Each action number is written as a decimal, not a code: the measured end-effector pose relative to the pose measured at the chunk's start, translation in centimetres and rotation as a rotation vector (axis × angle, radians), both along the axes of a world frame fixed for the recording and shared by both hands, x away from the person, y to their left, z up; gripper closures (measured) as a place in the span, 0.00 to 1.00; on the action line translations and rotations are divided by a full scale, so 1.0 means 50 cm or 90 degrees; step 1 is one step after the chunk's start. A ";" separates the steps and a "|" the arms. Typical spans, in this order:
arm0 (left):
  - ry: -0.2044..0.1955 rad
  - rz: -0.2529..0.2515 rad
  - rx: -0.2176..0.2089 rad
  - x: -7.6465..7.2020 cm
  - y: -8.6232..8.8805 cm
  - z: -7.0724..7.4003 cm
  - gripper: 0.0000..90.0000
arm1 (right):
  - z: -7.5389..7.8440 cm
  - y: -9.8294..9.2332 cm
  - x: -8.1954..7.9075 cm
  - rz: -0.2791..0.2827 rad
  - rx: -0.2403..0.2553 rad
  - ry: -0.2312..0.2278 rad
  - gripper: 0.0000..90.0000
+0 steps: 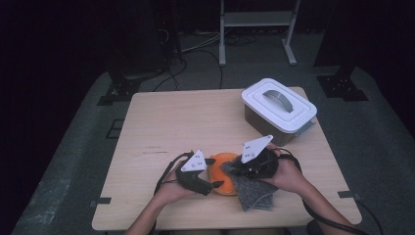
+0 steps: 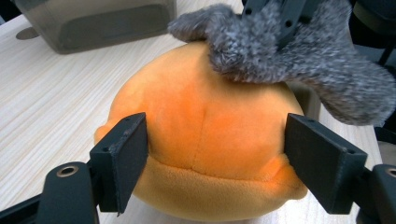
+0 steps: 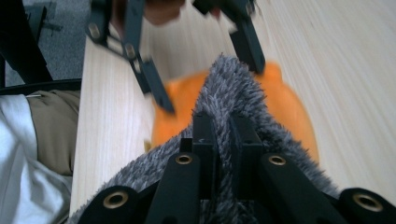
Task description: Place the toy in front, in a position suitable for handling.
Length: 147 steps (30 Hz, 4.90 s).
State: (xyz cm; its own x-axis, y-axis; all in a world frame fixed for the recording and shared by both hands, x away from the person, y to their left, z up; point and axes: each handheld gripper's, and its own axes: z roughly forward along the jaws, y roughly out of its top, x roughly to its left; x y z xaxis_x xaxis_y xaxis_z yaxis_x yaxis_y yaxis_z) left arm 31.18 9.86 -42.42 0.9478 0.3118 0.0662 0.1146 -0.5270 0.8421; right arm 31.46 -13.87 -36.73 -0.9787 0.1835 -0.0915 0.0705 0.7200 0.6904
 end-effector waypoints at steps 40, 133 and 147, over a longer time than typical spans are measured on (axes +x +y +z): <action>0.013 0.013 -0.012 0.001 0.014 0.003 0.26 | -0.045 -0.030 0.022 -0.017 0.065 0.068 0.91; 0.042 -0.016 -0.003 0.000 0.003 -0.007 0.19 | -0.027 -0.067 0.036 -0.028 0.035 0.095 0.91; -0.126 -0.045 0.057 -0.041 -0.015 0.021 0.42 | 0.043 0.026 0.011 0.040 0.018 0.028 0.91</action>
